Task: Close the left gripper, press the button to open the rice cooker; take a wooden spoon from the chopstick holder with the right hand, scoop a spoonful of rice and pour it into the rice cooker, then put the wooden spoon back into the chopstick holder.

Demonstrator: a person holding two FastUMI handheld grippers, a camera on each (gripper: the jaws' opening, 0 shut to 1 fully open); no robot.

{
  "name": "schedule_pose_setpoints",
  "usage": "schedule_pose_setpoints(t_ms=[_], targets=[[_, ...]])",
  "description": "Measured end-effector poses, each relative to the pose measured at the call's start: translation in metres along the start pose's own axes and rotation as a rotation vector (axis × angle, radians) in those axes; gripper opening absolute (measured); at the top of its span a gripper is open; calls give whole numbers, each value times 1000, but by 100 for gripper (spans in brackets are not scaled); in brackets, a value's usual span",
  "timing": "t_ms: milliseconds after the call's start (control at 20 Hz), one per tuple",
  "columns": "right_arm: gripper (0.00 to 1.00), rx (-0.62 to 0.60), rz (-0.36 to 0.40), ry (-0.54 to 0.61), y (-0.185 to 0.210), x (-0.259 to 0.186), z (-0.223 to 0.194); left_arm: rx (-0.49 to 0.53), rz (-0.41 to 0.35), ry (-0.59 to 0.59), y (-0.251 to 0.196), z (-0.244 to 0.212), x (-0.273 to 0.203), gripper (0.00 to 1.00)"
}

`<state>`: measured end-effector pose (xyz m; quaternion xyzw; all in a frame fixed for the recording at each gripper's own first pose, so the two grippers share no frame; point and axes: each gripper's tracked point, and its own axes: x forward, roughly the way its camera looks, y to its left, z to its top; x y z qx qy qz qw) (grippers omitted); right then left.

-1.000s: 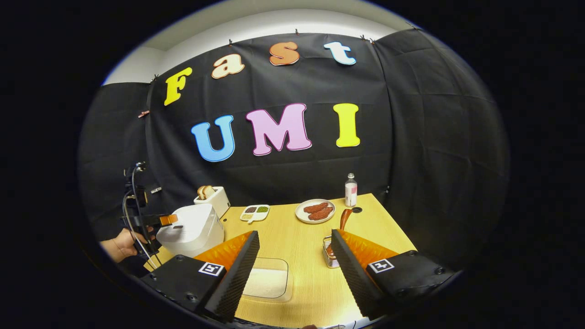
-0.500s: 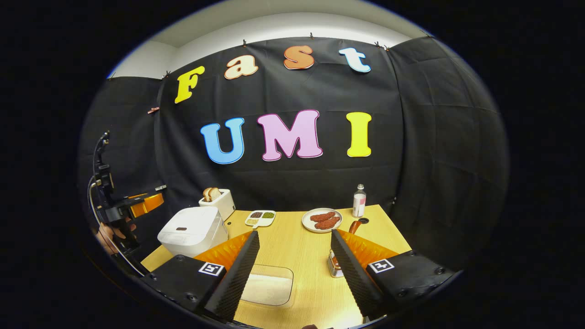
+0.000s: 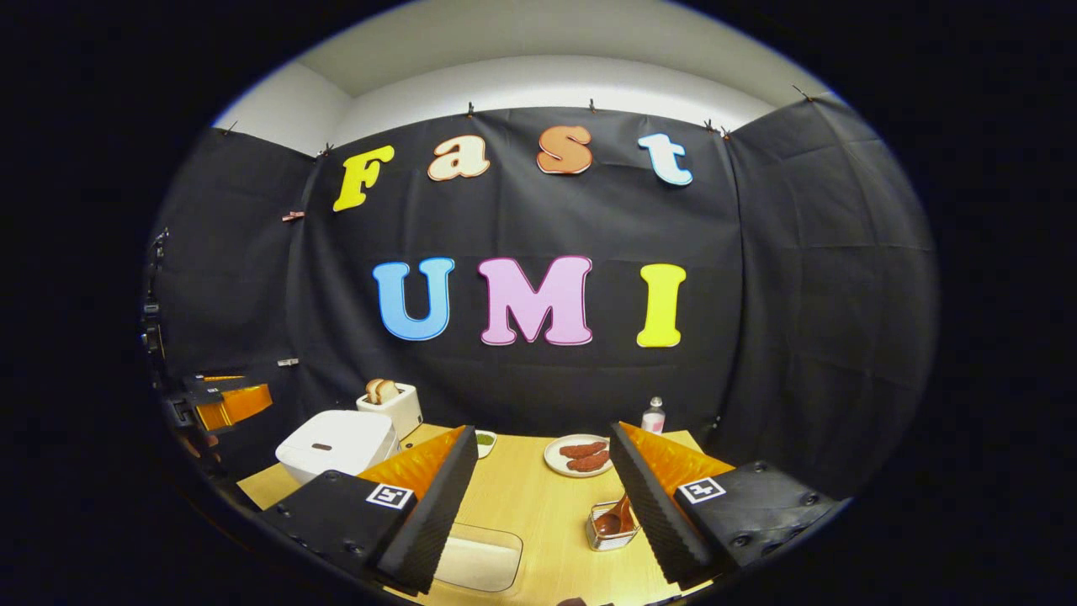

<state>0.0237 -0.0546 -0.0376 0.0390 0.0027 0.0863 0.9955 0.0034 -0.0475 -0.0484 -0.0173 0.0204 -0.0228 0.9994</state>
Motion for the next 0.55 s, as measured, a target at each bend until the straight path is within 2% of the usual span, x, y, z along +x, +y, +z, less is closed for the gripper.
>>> schedule_pose_setpoints(t_ms=[250,550], targets=[[98,-24,-41,-54,-16,-1,11,21,-16,-21,-16,7,-10,94],[98,-31,-55,-36,-26,0,4,43,-14,-21,-28,9,-6,94]])
